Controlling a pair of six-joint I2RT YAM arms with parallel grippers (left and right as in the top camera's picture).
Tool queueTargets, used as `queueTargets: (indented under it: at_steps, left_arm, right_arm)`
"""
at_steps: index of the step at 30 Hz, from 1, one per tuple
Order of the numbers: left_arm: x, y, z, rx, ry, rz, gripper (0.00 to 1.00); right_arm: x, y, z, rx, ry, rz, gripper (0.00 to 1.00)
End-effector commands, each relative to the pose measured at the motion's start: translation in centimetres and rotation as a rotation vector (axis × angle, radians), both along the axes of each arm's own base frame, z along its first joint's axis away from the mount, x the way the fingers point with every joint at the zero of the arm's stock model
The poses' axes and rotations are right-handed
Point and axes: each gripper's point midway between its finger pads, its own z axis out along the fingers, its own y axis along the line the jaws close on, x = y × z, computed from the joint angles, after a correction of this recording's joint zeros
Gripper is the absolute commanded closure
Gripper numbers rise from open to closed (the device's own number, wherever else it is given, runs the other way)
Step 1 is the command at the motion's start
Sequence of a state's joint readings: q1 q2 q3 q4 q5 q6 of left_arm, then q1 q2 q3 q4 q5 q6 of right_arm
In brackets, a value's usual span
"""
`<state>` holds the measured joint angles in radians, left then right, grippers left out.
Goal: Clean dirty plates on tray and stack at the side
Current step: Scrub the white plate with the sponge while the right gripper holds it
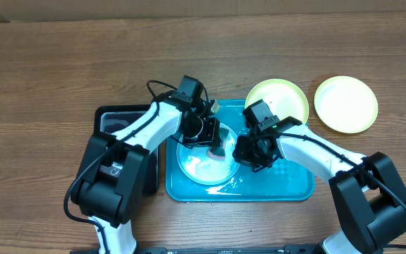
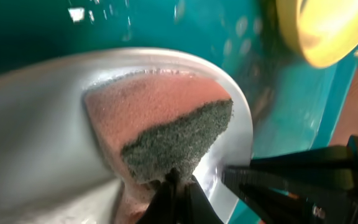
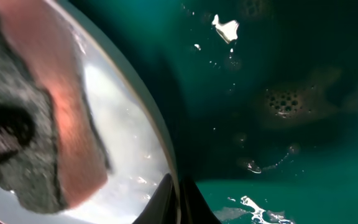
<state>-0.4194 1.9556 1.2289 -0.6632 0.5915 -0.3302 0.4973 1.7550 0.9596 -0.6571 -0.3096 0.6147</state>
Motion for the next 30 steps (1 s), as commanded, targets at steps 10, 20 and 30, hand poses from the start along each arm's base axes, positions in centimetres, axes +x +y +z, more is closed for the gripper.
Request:
queueTargets:
  at_steps: [10,20,30]
  left_arm:
    - [2.2,5.9,-1.3,0.152,0.049,0.175,0.96]
    - [2.0,11.0,-2.0,0.266,0.138,0.307,0.96]
    - [-2.6,8.7,-0.7,0.164,0.220,0.051,0.96]
  right_arm:
    - [-0.4,-0.5,-0.6,-0.034,0.001,0.018,0.96]
    - [-0.4,-0.5,-0.6,-0.035,0.001,0.018,0.96]
    - [-0.4,-0.5,-0.6,-0.035,0.001,0.018,0.96]
